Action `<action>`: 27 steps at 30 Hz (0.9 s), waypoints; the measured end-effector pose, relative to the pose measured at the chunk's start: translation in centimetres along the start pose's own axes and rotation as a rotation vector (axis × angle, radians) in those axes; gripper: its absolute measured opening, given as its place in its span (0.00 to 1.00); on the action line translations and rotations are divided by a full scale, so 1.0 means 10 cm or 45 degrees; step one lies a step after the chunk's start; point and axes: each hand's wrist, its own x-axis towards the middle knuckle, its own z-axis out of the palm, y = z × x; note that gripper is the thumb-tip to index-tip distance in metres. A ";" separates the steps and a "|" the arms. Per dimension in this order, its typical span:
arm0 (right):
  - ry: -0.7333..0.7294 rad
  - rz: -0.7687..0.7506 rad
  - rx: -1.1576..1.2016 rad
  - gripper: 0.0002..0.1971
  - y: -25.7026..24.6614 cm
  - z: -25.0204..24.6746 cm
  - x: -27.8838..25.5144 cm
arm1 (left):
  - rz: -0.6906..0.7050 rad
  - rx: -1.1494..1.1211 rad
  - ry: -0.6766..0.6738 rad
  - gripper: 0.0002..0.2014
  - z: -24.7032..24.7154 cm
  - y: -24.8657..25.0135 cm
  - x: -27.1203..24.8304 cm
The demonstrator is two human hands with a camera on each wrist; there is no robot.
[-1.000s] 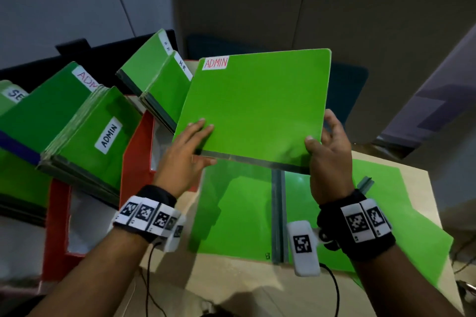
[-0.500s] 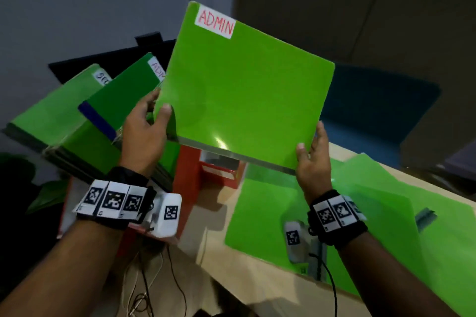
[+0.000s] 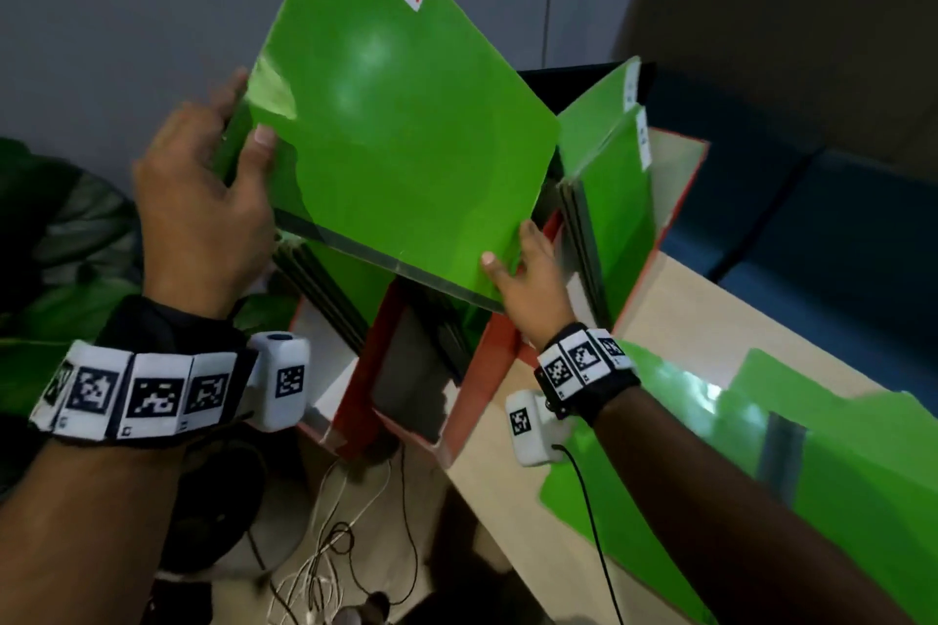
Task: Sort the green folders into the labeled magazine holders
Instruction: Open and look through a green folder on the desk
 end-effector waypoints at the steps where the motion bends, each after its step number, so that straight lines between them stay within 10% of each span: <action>1: -0.048 -0.009 0.010 0.39 -0.04 0.09 0.01 | -0.002 0.021 0.016 0.20 -0.05 -0.02 0.02; 13: -0.250 0.106 -0.048 0.40 -0.06 0.54 0.03 | 0.029 0.049 -0.002 0.19 0.09 -0.19 0.11; 27: -0.014 0.070 0.010 0.29 -0.08 0.85 0.00 | -0.081 0.093 -0.668 0.25 1.27 -0.08 -0.06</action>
